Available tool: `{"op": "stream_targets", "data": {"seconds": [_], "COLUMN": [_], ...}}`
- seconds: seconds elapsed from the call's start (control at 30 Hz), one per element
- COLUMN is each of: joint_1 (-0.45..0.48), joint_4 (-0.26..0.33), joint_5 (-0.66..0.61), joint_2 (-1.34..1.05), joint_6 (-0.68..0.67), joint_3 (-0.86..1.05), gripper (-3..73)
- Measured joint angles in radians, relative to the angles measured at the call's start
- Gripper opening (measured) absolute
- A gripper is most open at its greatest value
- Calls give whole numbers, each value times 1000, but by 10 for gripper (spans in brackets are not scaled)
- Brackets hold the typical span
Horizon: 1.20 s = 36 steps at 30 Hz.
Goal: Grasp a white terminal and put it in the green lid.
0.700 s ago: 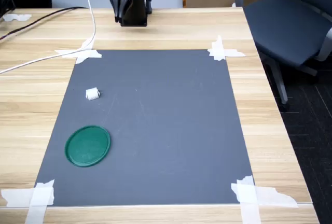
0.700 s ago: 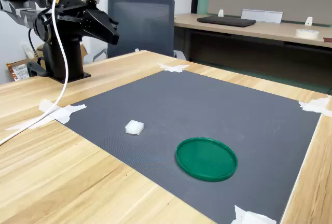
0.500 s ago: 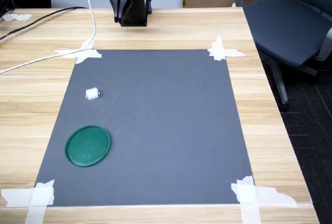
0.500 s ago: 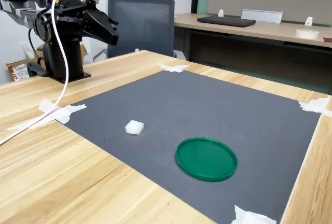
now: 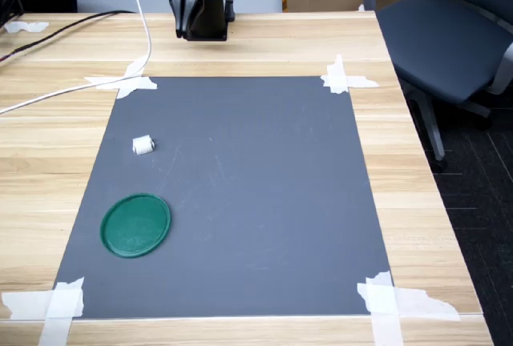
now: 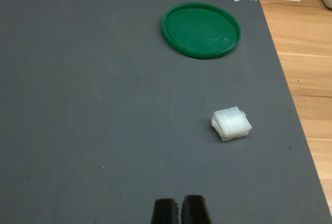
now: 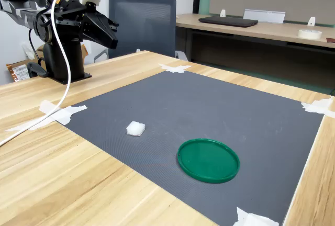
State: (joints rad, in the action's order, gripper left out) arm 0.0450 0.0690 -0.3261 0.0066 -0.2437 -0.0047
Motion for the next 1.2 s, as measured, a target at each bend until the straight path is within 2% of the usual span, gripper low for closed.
{"op": "stream_targets", "data": {"seconds": [0.4, 0.63, 0.87, 1.2], "joint_1": [0, 0, 0, 0], "joint_4": [-3, -5, -52, -74], "joint_5": [-13, -22, -22, -37], "joint_2": [81, 280, 545, 852], "joint_6": [0, 0, 0, 0], "joint_3": [-12, -138, -281, -469], "gripper": [-28, -28, -28, -28]}}
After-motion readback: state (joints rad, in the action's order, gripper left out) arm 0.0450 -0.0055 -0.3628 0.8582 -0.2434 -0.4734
